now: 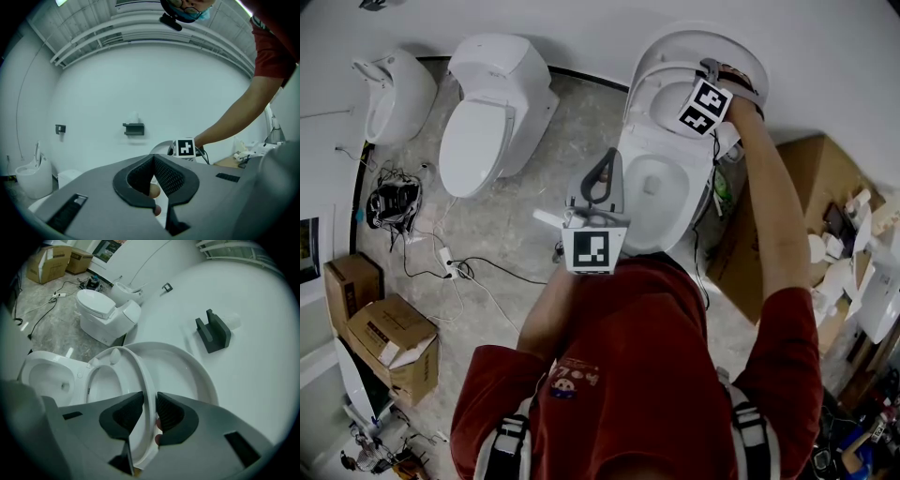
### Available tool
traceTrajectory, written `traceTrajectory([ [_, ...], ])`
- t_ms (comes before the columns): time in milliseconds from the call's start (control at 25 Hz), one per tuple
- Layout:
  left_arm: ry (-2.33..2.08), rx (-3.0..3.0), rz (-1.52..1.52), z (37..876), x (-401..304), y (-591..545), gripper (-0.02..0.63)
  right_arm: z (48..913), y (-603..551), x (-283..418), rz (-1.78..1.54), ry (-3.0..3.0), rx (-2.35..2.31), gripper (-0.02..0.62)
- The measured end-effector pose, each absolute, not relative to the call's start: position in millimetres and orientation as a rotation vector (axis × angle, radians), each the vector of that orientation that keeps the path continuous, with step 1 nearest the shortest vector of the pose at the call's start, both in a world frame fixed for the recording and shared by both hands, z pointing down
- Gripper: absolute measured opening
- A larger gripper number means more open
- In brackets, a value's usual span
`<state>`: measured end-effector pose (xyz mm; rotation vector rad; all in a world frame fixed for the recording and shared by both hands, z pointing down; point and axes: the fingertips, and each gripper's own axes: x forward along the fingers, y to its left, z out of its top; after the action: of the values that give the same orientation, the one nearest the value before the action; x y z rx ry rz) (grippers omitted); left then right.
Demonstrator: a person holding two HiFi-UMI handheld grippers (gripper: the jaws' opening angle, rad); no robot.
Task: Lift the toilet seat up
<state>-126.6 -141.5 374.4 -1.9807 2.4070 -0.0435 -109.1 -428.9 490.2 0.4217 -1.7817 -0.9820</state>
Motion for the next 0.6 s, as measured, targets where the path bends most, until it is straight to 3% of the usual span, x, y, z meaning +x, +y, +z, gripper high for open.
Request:
traceTrajectory([
  [320, 2.39, -1.969, -0.055, 360.7, -128.6, -140.0, 0.011, 484.8, -427.5, -106.2, -0.949, -1.816, 0.428, 0.086],
  [400, 2.389, -1.958, -0.029, 355.5, -130.7, -141.0, 0.011, 482.6, -428.7, -106.9, -0.942, -1.815, 0.431, 0.112],
  [520, 2.387, -1.946, -0.004, 350.3, -131.3, -141.3, 0.011, 486.4, -427.2, -102.2, -0.871, -1.84, 0.419, 0.2],
  [600, 2.387, -1.947, -0.004, 349.7, -133.1, -141.8, 0.011, 484.6, -425.7, -101.1, -0.841, -1.866, 0.423, 0.217],
])
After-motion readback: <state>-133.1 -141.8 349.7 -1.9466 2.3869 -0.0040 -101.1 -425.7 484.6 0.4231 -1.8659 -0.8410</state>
